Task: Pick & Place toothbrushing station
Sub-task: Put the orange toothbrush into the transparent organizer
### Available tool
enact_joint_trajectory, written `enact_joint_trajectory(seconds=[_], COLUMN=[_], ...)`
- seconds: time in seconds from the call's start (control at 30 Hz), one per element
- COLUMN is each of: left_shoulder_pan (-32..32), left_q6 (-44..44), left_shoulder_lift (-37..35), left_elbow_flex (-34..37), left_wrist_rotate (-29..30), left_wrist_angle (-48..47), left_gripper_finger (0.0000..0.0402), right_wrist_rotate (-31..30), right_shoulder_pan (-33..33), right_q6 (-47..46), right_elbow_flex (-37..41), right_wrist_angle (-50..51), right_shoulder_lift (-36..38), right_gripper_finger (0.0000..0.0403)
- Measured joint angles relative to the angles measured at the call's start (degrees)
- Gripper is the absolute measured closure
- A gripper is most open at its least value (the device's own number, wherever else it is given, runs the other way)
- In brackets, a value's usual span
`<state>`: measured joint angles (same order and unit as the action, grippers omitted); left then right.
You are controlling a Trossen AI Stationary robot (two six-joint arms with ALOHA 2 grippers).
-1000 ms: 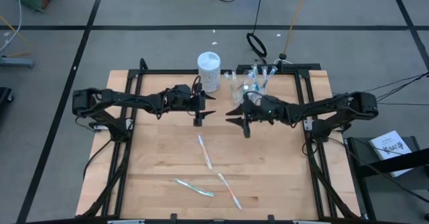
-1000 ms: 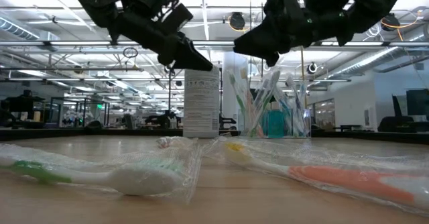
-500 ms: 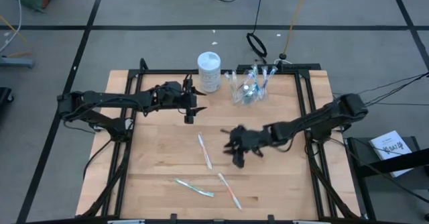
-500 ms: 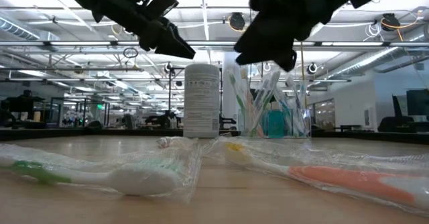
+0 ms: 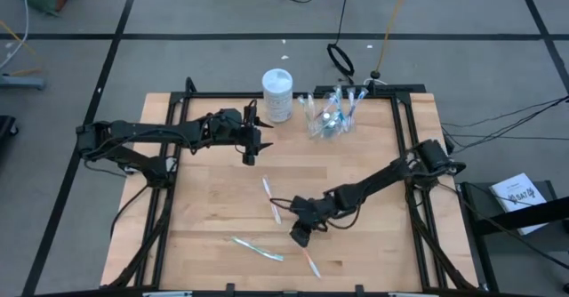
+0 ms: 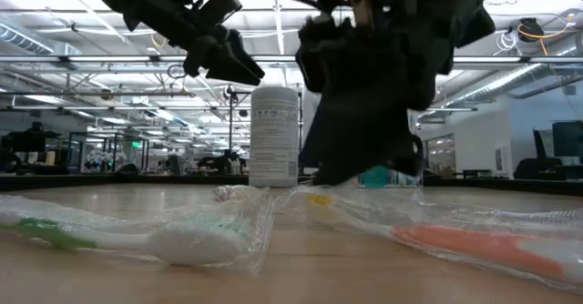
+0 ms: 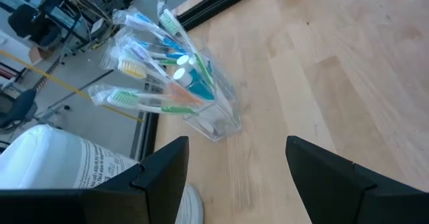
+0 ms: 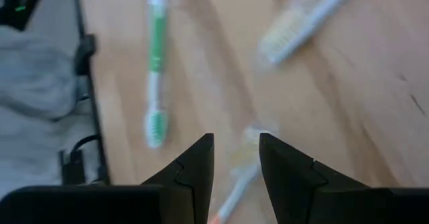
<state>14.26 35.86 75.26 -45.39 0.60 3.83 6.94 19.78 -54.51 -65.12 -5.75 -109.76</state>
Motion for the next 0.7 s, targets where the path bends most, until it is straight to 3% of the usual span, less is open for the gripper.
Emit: enact_joint_trajectory(seconds=[0.27, 0.43, 0.7], left_shoulder_pan=[0.0, 0.0, 0.0], left_q6=[0.0, 0.0, 1.1], left_shoulder_lift=[0.0, 0.0, 0.0], left_elbow_flex=[0.0, 0.0, 0.0], left_wrist_rotate=[0.0, 0.0, 0.0], left_wrist_angle=[-2.7, -3.3, -3.3], left_gripper_finger=[0.0146, 0.0146, 0.0146], right_wrist_rotate=[-1.3, -2.4, -2.4], right_shoulder_pan=[0.6, 0.6, 0.6], right_q6=[-4.5, 2.3, 9.8], right_elbow_flex=[-0.2, -0.2, -0.1], right_wrist_angle=[-1.0, -0.5, 0.0], right_shoulder_lift=[-3.8, -4.3, -4.2], right_gripper_finger=[0.0291, 0.0295, 0.0359])
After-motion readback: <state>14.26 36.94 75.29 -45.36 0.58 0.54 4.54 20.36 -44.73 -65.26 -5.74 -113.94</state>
